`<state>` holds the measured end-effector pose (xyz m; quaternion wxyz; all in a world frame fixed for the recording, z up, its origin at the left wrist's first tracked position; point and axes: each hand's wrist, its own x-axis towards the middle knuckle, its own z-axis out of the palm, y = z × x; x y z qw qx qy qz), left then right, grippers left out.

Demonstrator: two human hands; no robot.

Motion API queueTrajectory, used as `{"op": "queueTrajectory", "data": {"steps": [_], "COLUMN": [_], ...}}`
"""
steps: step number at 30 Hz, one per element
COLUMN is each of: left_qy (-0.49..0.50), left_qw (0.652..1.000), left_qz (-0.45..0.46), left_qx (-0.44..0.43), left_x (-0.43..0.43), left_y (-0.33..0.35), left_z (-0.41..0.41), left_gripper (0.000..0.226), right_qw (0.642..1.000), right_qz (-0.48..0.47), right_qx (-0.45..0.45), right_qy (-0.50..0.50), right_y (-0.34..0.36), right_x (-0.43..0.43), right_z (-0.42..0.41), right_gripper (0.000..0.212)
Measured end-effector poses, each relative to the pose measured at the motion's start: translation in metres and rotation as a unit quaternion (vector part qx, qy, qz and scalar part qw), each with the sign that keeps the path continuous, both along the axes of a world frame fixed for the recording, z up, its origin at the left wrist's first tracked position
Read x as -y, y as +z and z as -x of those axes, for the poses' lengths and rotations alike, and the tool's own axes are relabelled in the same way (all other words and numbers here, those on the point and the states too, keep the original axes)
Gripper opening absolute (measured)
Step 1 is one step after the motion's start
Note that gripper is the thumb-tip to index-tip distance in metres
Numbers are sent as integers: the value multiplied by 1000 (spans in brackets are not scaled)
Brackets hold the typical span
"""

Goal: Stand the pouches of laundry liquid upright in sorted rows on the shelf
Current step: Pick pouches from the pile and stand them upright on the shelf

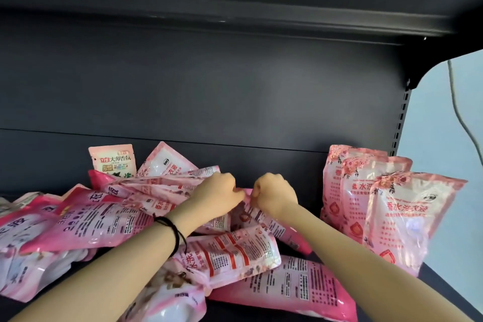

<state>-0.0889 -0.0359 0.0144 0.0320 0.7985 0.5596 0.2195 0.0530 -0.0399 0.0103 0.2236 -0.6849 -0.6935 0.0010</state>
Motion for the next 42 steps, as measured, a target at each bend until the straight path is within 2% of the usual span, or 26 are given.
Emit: {"op": "queueTrajectory", "data": {"steps": [3,6,8,10,11,13,15,16,18,22,25,27,28,35,37,39,42], "left_qy": [1,-7,-14,-23,-32,-45,-58,-68,-91,-147,-205,-226,-231,-193,-199,-207,-225], "left_qw": [987,923,886,865,851,815,788,782,776,791,776,754,748,774,778,790,786], "left_qz": [124,253,263,264,275,308,319,315,296,257,285,295,295,235,213,175,125], "left_qx": [105,289,382,426,446,488,523,534,550,535,524,542,548,555,557,550,562], "left_x": [1,-1,-5,-6,-6,-5,-2,-2,-4,-11,-7,-6,-6,-4,1,8,19], "left_y": [8,10,9,7,7,7,8,9,14,25,26,25,24,22,26,36,63], "left_z": [-12,-25,-33,-38,-39,-39,-38,-38,-38,-34,-31,-32,-33,-28,-27,-26,-28], "left_gripper": [50,53,42,28,22,16,7,3,5,16,16,18,18,14,13,13,13], "right_qw": [998,993,991,986,982,959,924,913,905,894,821,777,773,844,852,858,856], "right_qz": [-46,-86,-101,-100,-93,-99,-152,-167,-148,-38,50,56,38,-155,-197,-230,-278], "right_qx": [-48,-71,-65,-79,-111,-233,-345,-372,-399,-445,-557,-604,-606,-475,-442,-416,-401], "right_qy": [-6,27,63,105,123,124,65,34,11,38,112,166,187,195,200,194,172], "right_y": [4,1,-3,-4,-3,1,4,6,9,12,12,12,13,46,57,67,84], "right_x": [7,18,25,31,32,29,19,12,2,-14,-20,-19,-18,-3,3,12,25], "right_z": [-13,-21,-24,-30,-35,-51,-72,-81,-91,-94,-94,-94,-93,-80,-78,-76,-77], "right_gripper": [8,6,7,17,23,30,29,25,18,41,39,30,29,32,31,42,49]}}
